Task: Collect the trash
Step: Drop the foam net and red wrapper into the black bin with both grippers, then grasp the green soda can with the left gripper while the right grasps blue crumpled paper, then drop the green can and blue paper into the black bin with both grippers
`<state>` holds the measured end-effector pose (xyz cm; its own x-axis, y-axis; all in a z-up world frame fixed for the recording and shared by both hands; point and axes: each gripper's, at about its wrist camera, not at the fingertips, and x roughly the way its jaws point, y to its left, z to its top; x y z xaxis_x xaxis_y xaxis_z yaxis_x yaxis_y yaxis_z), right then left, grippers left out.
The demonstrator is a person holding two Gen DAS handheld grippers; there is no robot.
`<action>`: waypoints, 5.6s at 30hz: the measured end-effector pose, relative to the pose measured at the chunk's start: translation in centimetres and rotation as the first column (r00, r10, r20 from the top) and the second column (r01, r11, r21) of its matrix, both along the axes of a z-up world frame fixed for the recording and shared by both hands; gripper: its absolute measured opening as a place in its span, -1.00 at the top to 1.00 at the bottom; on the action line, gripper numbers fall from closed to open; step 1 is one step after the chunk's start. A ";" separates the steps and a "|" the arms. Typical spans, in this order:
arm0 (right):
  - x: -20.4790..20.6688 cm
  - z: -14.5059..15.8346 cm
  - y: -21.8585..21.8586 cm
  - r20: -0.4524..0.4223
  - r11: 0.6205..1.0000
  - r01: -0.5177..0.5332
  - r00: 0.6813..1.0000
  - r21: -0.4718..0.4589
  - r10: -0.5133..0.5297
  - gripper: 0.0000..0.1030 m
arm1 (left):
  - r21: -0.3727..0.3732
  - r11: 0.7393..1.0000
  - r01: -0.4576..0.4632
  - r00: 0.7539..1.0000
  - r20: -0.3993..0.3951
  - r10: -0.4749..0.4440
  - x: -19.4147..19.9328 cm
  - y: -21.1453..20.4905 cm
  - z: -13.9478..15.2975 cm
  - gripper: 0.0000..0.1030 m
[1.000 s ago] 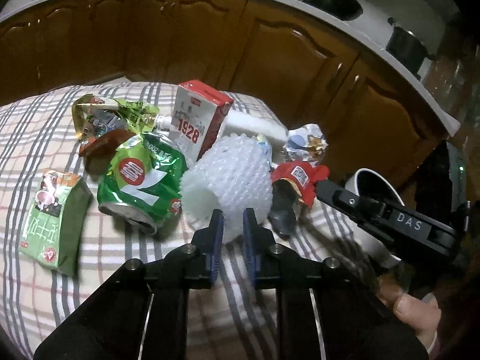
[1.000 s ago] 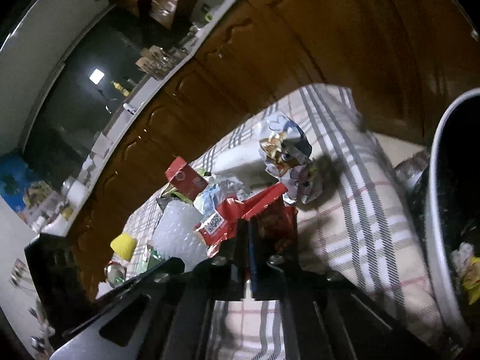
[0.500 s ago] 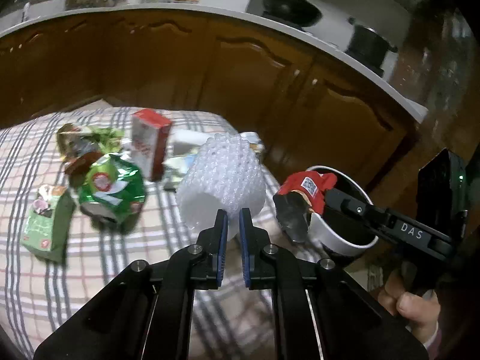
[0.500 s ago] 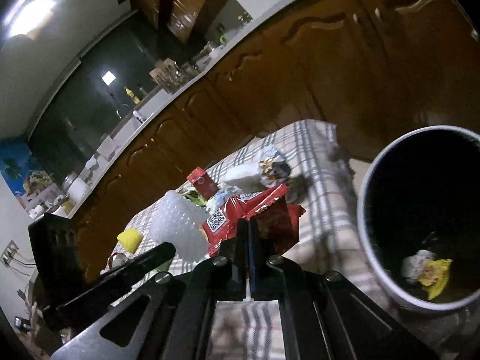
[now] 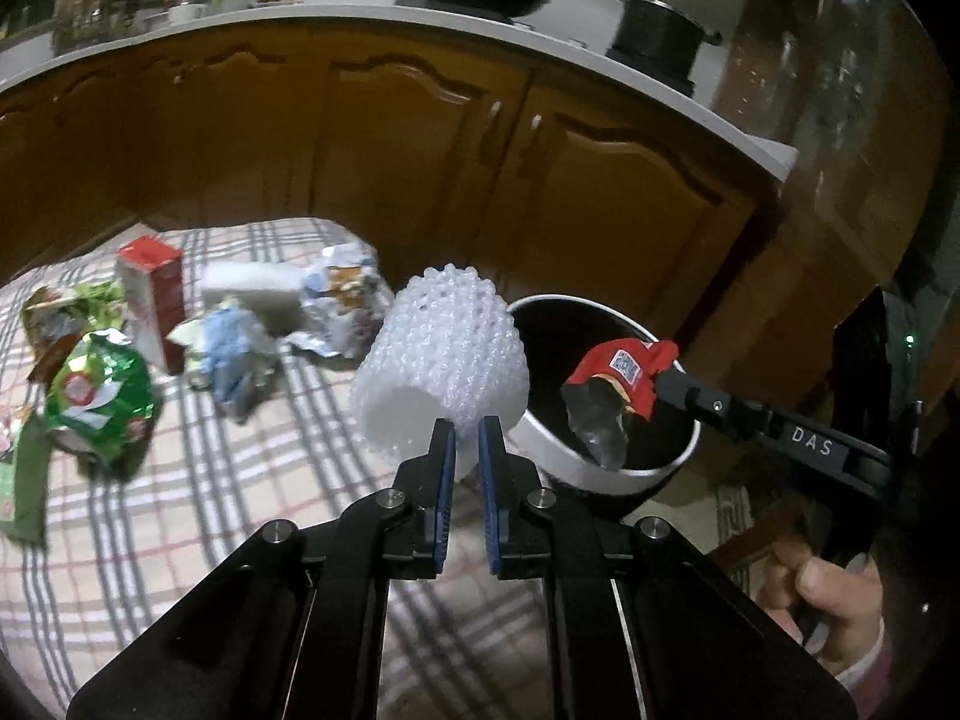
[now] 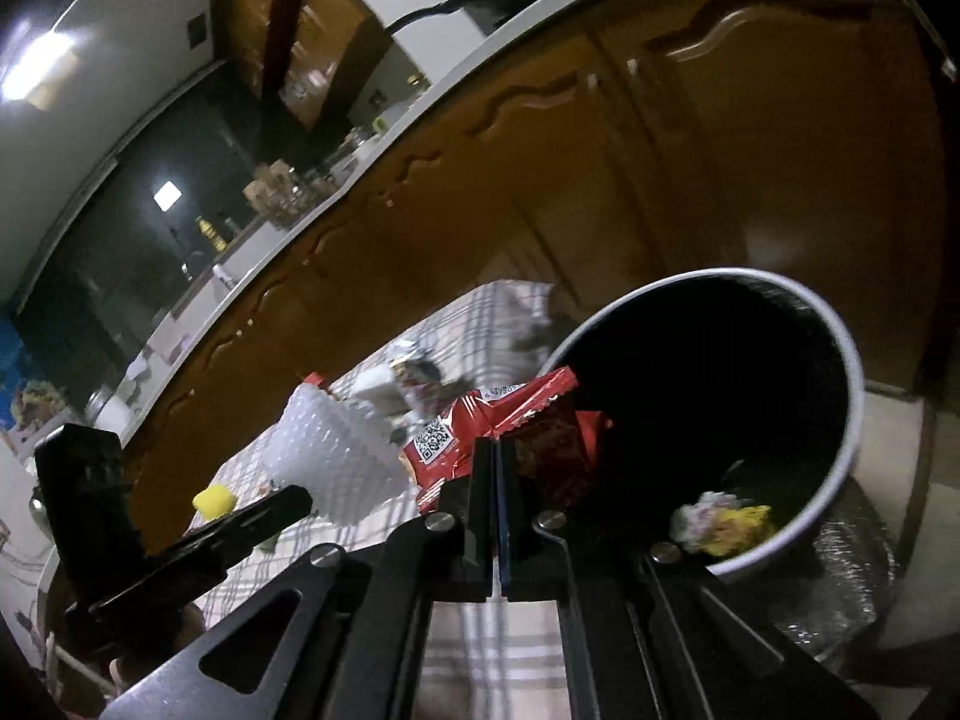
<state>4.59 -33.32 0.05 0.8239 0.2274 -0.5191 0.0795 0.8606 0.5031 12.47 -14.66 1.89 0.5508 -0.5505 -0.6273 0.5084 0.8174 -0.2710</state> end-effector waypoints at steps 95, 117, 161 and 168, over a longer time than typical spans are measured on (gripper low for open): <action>13.6 -3.0 16.3 -0.071 0.942 -0.323 0.946 -0.090 0.317 -0.54 | 0.114 0.926 -0.361 0.918 -0.131 0.374 8.8 18.2 -4.2 -0.42; 13.9 -4.2 15.8 -0.117 0.947 -0.317 0.943 -0.044 0.311 0.37 | 0.174 0.957 -0.233 0.964 -0.091 0.251 9.6 15.1 -5.0 0.38; -0.6 -1.6 -2.8 -0.068 0.991 0.075 0.994 -0.109 -0.083 0.37 | 0.102 0.991 0.090 0.996 -0.036 -0.087 2.1 -4.8 -1.1 0.43; -0.5 -1.7 -4.2 -0.071 0.988 0.100 0.991 -0.121 -0.109 0.37 | 0.106 0.988 0.112 0.993 -0.042 -0.109 2.5 -7.2 -0.6 0.43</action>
<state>4.08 -37.48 -1.63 0.7963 0.0762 -0.6001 0.2068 0.8979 0.3885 15.01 -21.90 1.27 0.4665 -0.5345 -0.7047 0.5887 0.7823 -0.2036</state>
